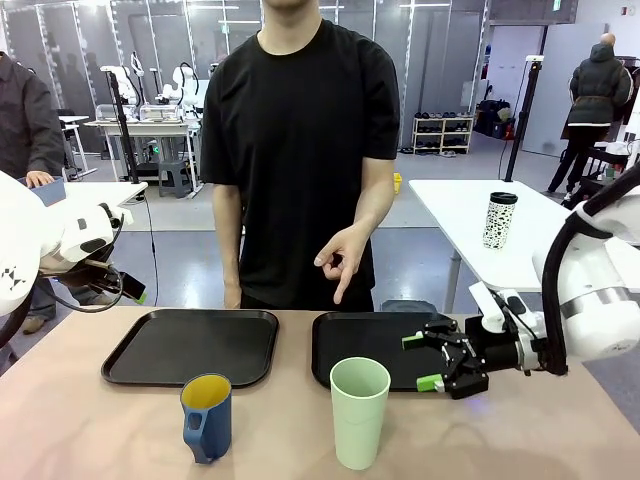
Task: Sort and store the cups by type.
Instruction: Pick up the Reusable plastic cup.
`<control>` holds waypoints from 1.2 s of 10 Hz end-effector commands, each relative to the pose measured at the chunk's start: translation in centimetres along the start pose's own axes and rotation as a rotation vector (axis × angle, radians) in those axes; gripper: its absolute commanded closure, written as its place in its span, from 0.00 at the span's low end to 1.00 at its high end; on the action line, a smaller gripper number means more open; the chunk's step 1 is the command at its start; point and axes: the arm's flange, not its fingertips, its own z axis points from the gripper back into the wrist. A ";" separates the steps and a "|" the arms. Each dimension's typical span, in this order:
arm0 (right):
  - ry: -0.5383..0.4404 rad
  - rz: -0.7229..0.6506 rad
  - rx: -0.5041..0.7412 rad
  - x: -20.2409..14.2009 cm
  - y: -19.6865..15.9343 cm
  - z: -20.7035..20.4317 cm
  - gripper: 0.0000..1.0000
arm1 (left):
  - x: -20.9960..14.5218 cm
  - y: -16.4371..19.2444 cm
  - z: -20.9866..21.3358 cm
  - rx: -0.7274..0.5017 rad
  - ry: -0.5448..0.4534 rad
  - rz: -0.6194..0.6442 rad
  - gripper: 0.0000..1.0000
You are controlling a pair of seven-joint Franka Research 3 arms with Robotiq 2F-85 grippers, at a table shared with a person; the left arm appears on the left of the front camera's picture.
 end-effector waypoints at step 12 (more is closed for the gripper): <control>0.001 0.010 0.114 -2.8 6.2 -5.6 0.00 | 0.1 0.1 0.0 0.004 -0.002 0.004 0.00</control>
